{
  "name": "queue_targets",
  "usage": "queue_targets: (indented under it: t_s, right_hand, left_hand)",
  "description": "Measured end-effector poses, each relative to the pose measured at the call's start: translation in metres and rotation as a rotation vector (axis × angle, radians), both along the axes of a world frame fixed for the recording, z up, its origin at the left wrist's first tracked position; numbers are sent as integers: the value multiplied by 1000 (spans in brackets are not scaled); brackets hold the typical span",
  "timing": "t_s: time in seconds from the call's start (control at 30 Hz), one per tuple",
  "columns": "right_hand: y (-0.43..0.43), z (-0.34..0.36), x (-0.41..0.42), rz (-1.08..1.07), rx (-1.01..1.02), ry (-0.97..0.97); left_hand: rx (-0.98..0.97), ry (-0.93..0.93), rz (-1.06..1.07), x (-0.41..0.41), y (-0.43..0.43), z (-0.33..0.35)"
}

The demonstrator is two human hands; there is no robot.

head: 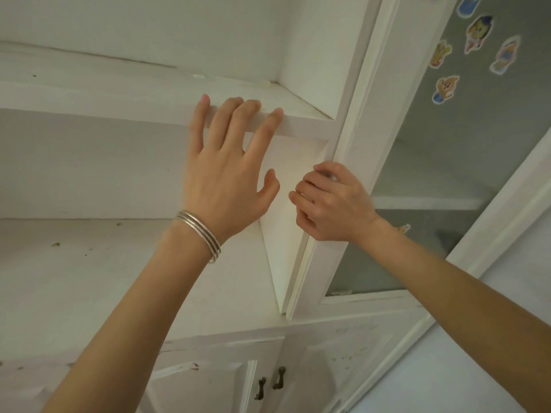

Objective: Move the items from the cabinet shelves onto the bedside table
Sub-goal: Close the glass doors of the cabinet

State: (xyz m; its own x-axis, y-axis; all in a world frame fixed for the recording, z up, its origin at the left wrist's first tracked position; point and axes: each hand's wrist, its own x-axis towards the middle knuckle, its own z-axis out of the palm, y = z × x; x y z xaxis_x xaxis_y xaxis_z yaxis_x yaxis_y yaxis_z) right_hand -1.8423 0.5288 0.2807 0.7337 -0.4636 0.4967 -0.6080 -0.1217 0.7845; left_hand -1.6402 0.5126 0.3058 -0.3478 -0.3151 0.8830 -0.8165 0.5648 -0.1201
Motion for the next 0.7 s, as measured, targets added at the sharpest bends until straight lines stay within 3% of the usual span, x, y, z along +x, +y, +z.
queue_targets:
  t_s: [0.37,0.7]
  right_hand:
    - [10,7,8,-124,62,-4]
    - [31,12,19,-224,255,-75]
  left_hand:
    - [16,-3,-7,-2,0,-1]
    - [61,-146,-21,13,0,2]
